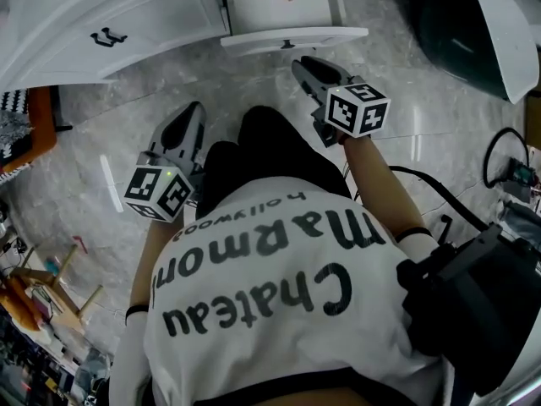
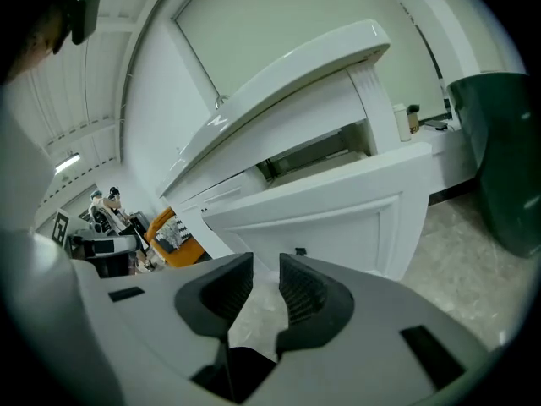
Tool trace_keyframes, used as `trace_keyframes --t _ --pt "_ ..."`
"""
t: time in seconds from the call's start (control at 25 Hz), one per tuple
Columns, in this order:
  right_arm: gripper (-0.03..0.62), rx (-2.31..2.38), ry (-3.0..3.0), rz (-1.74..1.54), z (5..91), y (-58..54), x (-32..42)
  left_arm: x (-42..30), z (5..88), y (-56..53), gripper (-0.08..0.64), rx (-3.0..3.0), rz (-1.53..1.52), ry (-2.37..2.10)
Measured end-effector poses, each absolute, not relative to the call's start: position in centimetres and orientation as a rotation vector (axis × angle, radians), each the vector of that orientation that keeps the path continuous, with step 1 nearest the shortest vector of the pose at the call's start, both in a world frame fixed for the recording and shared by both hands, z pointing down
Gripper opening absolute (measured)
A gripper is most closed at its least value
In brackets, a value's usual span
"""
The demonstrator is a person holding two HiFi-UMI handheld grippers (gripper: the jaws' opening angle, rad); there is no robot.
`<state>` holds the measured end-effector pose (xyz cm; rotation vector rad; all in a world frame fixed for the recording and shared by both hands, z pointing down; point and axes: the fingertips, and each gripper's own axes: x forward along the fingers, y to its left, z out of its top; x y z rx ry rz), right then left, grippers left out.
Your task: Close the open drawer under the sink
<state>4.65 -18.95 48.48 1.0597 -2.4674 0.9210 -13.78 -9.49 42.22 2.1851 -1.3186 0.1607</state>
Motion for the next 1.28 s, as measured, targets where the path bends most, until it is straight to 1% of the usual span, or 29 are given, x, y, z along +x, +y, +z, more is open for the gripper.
trace_keyframes --t 0.12,0.36,0.56,0.84,1.0,1.28 --pt "0.129 1.068 -2.463 0.870 50.9 -19.6 4.7 -13.2 44.3 -10.8 0.008 2.241 0.159 -1.276" --pt "0.129 1.117 -2.573 0.648 52.6 -21.7 4.9 -12.3 48.3 -13.2 0.008 2.441 0.069 -1.031" --pt "0.127 1.127 -2.709 0.629 53.8 -22.4 5.5 -12.9 50.4 -14.5 0.008 2.511 -0.103 -0.968" --pt "0.100 1.088 -2.873 0.489 53.7 -23.0 5.0 -13.7 51.9 -15.9 0.008 2.637 -0.235 -1.043" --pt "0.060 1.137 -2.888 0.412 53.6 -22.6 4.8 -13.8 53.4 -14.5 0.008 2.630 -0.186 -1.092" --pt "0.049 1.216 -2.891 0.372 53.6 -24.0 4.5 -14.4 55.2 -13.5 0.008 2.578 -0.160 -1.142"
